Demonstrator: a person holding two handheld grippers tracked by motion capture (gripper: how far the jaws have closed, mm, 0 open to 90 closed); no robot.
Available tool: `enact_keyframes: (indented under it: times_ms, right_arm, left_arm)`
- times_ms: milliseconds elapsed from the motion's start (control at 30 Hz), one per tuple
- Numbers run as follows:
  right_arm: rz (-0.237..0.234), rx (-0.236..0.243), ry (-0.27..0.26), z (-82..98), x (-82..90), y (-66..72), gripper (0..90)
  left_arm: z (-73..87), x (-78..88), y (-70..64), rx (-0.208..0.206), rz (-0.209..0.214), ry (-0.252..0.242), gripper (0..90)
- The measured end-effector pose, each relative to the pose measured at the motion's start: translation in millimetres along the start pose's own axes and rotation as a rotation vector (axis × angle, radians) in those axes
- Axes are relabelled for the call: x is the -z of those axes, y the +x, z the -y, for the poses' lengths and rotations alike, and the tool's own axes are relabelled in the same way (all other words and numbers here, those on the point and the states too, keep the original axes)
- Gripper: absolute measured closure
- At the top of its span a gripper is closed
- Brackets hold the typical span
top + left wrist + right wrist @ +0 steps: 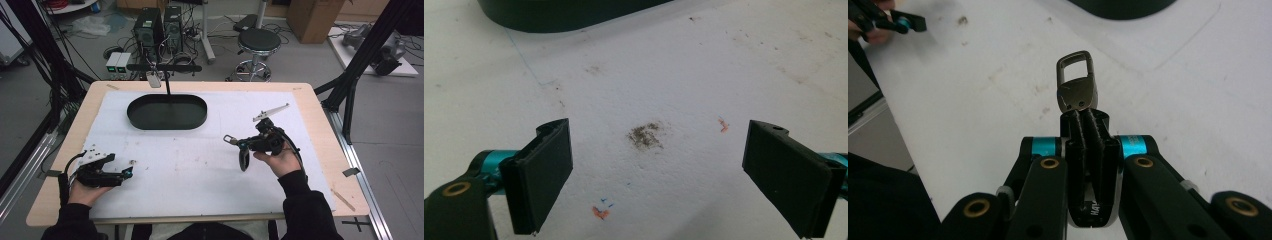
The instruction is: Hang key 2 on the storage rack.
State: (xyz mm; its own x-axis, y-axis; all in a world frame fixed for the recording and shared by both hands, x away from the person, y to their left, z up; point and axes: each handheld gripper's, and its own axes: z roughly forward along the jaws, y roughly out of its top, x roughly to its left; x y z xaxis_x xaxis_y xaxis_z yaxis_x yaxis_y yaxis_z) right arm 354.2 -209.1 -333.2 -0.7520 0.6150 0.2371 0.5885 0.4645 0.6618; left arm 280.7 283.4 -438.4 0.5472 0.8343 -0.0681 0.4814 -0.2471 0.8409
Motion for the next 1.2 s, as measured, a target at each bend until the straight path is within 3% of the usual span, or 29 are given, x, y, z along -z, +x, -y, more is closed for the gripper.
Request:
enact_keyframes:
  times_ms: [167, 533, 733, 933, 1200]
  right_arm:
    - [-0.023, 0.038, 0.009, -17.5, -7.1, -0.7, 86.8]
    - [-0.047, 0.024, -0.040, -72.1, -6.9, -11.8, 86.7]
    - [-0.012, 0.035, -0.059, -99.5, -7.4, -14.1, 86.7]
    - [-0.018, 0.054, -0.094, -115.3, -12.7, -14.3, 86.6]
    - [0.018, 0.042, -0.072, -132.7, -25.5, -16.0, 86.6]
  left_arm:
    - [1.2, 0.6, 2.3, 0.004, 0.013, 0.002, 13.0]
    - [2.0, 0.8, 3.0, 0.004, 0.029, 0.004, 13.0]
    - [2.2, 1.8, 5.0, 0.010, 0.033, -0.004, 13.0]
    - [1.8, 3.2, 5.4, 0.018, 0.034, -0.020, 13.0]
    - [1.6, 2.6, 7.2, 0.024, 0.044, -0.029, 13.0]
